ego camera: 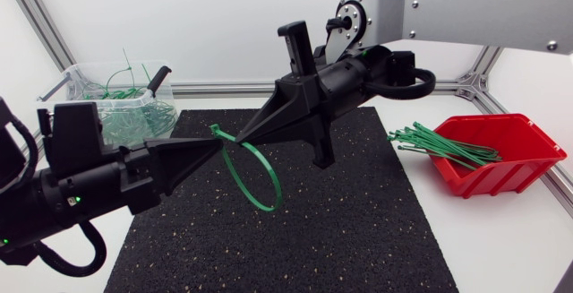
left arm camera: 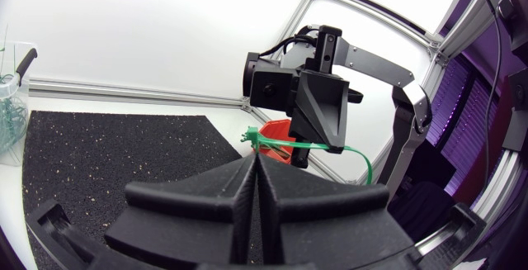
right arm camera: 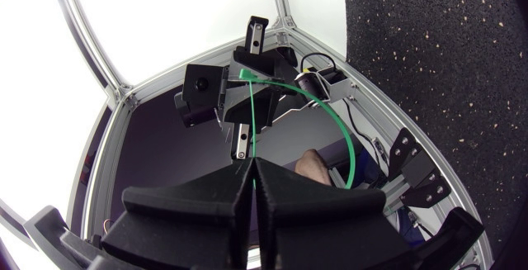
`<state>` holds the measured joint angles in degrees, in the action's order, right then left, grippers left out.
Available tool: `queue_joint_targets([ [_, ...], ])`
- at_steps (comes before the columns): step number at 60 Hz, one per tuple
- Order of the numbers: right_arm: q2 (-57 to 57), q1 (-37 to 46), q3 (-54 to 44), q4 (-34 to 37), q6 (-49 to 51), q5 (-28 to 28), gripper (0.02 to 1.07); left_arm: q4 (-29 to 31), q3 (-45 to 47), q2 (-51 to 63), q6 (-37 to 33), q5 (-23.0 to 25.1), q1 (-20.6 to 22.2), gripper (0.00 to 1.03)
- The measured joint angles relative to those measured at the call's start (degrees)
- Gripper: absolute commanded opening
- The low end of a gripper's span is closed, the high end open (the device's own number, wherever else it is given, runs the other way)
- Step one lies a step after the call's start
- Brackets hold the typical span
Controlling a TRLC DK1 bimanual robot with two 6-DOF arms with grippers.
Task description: Take a green cable tie from the red box, thread the tail through the head to close it, then place it in the transparent bin on the left.
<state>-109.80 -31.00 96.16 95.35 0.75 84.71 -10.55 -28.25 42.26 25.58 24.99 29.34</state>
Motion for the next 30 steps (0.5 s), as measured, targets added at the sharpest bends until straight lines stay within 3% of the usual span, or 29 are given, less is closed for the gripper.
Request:
queue_joint_targets([
  [30, 0.2, 0.0, -0.3, -0.6, 0.0, 0.0, 0.08, -0.1, 0.0, 0.3, 0.0, -0.3, -0.1, 0.03],
])
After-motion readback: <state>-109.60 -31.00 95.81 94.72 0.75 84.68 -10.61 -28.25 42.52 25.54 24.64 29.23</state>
